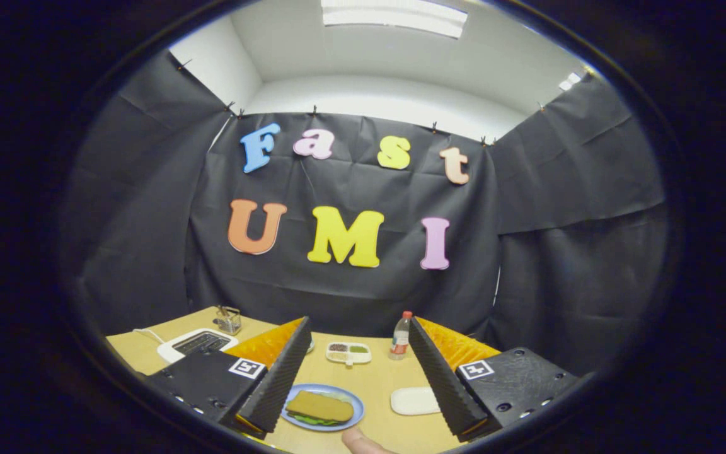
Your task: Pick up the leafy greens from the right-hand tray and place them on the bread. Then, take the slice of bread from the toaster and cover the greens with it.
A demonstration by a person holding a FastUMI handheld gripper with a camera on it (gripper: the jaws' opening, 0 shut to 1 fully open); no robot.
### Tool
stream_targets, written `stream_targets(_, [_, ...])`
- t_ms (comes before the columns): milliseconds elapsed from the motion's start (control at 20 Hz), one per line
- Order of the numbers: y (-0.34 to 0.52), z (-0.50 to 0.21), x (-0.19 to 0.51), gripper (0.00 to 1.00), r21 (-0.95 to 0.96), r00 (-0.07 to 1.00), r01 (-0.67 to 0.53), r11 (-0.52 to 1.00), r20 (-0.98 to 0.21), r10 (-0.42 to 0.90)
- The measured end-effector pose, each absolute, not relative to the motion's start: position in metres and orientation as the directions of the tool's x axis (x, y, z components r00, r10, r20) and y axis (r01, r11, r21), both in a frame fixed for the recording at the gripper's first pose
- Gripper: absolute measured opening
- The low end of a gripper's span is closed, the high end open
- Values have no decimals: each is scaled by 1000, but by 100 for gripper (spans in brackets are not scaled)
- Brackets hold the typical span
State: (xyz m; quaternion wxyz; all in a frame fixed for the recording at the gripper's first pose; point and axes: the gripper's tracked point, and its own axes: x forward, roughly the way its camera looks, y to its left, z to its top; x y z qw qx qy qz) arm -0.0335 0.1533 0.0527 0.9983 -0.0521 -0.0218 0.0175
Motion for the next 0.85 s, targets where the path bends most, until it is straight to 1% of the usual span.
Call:
stream_targets(200, [133, 79, -50, 95, -100, 994, -26, 995, 100, 36])
stream_targets(300, [116, 78, -49, 95, -127, 996, -1, 992, 88, 12])
stream_targets(450, [99, 76, -45, 95, -99, 997, 14, 995, 80, -6])
stream_targets(650, [85, 71, -41, 95, -37, 998, -13, 999, 59, 15])
stream_targets(850, [72, 67, -38, 95, -30, 998, -25, 999, 60, 26])
